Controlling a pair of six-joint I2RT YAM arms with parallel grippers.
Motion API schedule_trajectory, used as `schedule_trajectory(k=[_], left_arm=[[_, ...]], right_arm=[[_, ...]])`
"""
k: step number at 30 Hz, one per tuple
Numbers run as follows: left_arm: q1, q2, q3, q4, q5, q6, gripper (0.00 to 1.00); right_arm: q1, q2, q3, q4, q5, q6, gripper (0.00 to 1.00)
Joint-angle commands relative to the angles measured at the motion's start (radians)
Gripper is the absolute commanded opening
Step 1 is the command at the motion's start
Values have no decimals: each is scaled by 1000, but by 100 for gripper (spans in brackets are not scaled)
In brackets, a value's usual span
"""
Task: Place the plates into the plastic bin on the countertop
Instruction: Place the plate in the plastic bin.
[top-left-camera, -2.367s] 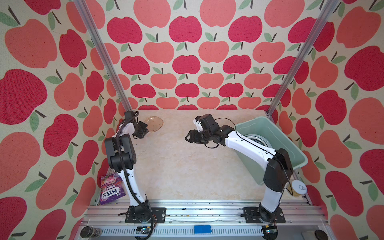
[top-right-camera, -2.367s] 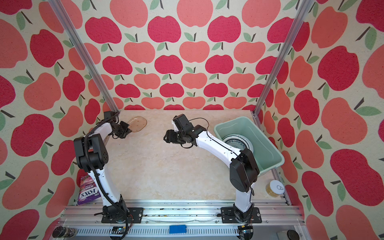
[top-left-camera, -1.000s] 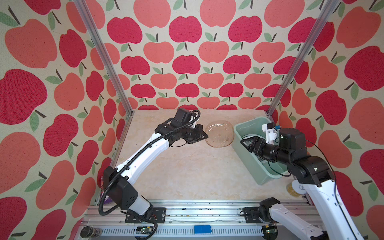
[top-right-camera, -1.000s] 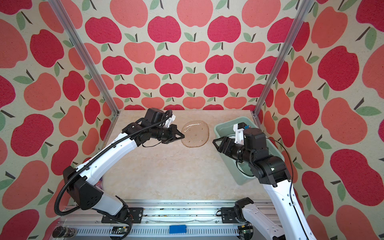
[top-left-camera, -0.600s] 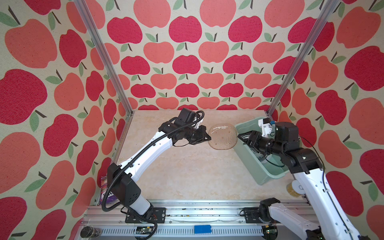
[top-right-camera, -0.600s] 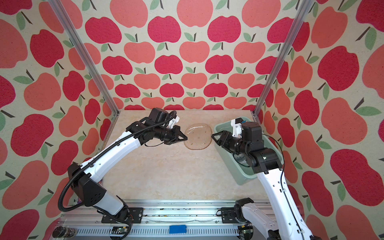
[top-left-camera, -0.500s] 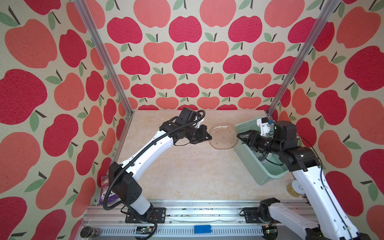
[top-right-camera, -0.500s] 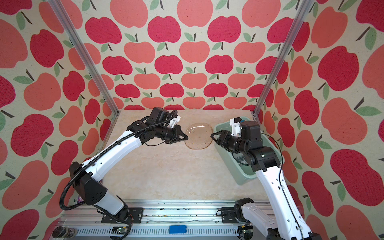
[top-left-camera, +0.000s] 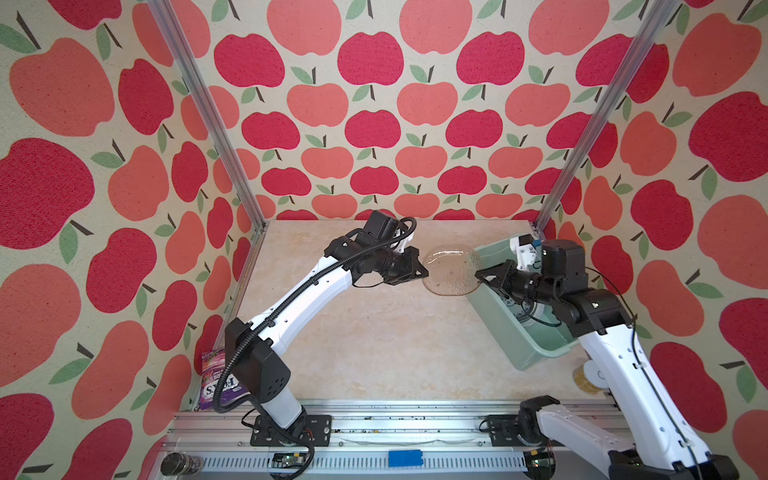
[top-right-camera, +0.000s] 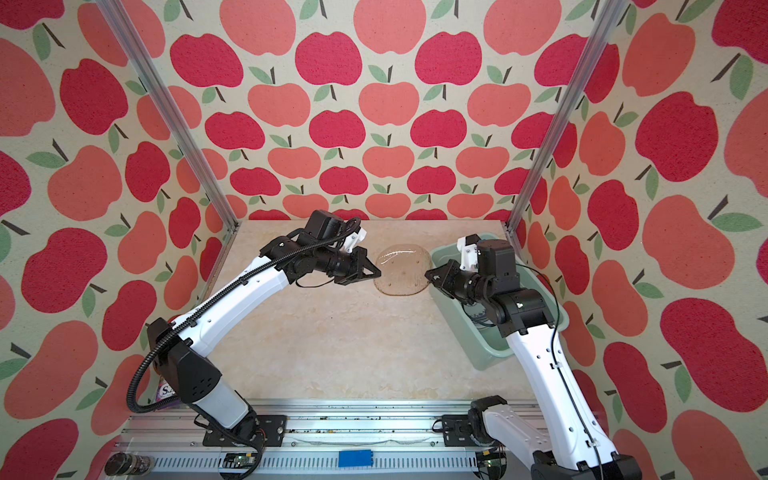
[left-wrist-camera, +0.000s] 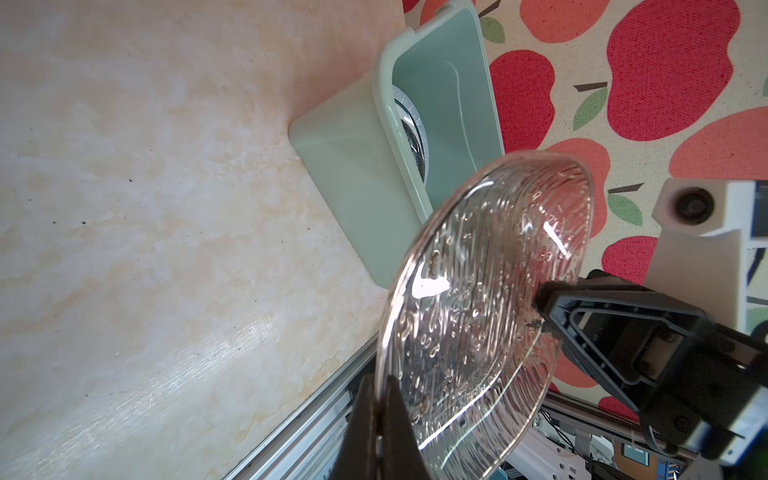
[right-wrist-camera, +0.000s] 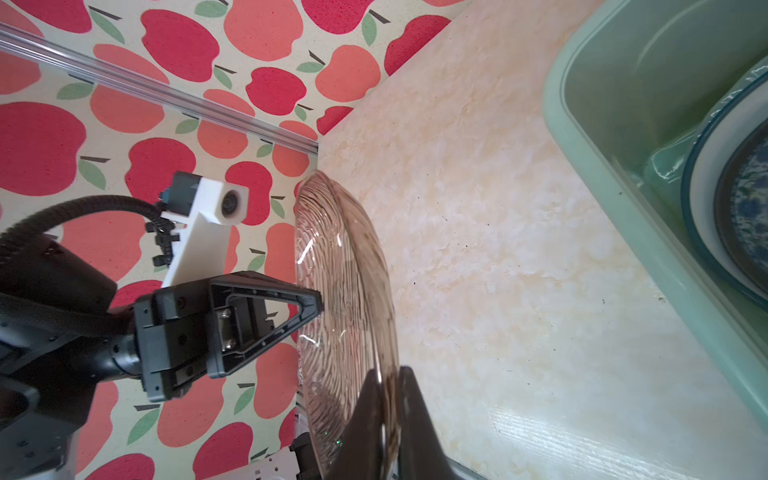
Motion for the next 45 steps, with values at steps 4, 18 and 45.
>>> schedule_trajectory(k=[4,18,45], left_arm=[[-14,15,44,-18,20,17,3],[21,-99,-18,57,-23,41,99],[129,-164,-170,190,89,23,99]], right_arm=[[6,-3,-3,22,-32,-10,0],[-61,-49,-29,1,71,22,0],[-676,-55,-261,-40,109,-69,0]])
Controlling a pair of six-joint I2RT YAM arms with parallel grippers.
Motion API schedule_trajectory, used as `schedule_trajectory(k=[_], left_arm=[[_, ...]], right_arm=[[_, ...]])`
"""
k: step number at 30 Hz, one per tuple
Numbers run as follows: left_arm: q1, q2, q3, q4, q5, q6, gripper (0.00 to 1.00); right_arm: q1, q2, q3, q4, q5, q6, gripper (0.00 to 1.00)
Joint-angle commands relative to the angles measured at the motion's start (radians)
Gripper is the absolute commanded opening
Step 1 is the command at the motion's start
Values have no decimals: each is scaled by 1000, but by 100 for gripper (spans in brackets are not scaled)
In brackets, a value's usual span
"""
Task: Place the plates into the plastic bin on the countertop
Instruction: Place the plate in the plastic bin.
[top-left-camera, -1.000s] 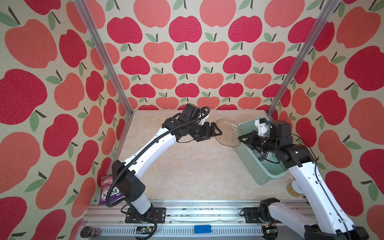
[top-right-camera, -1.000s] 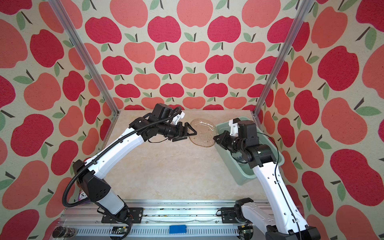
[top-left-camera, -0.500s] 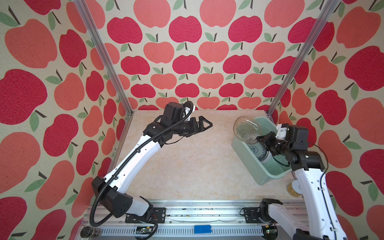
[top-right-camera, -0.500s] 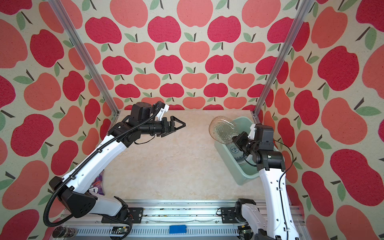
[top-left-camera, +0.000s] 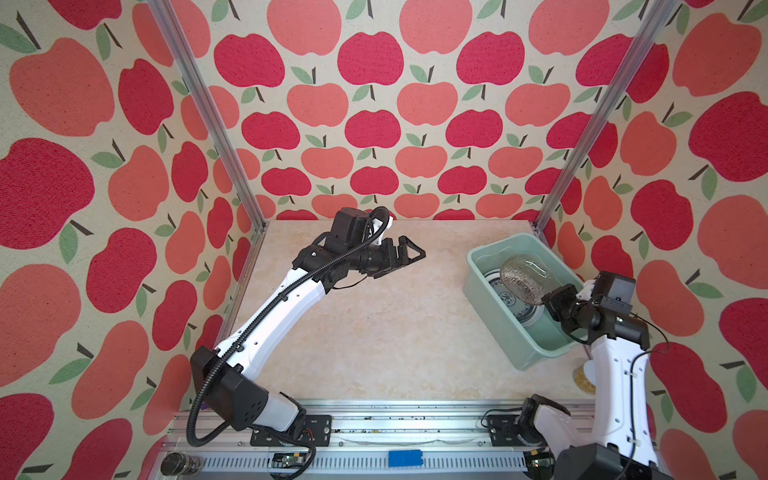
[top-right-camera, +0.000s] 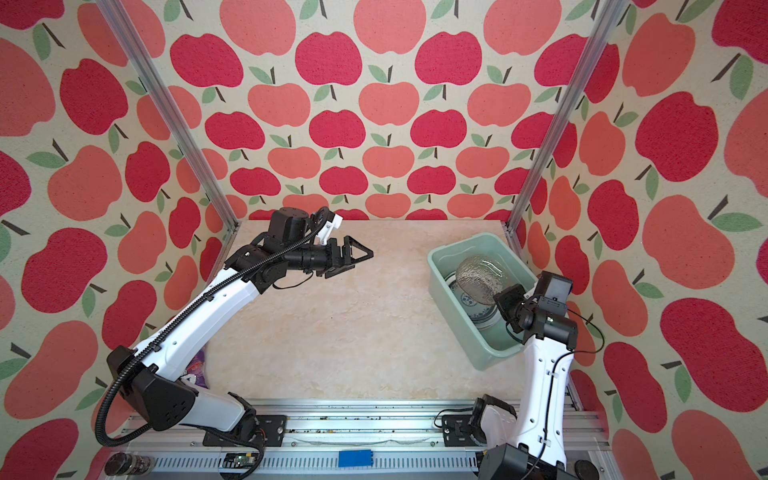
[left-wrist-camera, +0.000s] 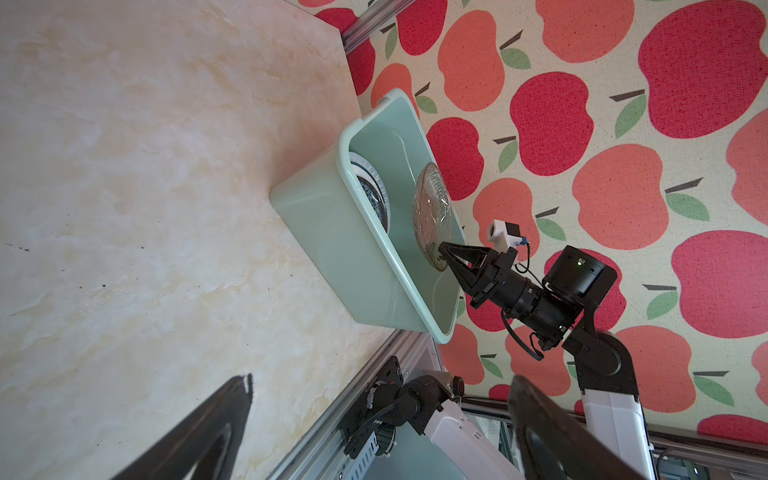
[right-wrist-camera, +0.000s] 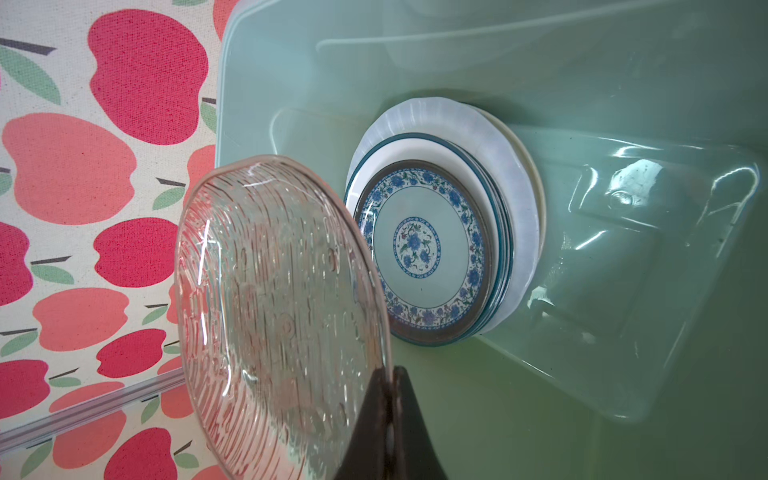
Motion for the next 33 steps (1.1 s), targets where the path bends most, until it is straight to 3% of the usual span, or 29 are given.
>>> schedule_trajectory(k=[1,20,33], left_arm=[[17,22,-7,10,37,16,99],[97,56,-52,69,93,-4,99],[98,73,-36,67,93,-6,99]], right_arm=[[-12,24,-14,24,42,-29,0],[-13,172,-107,157,154,-25,0],[102,300,-72,201,213,-57,0]])
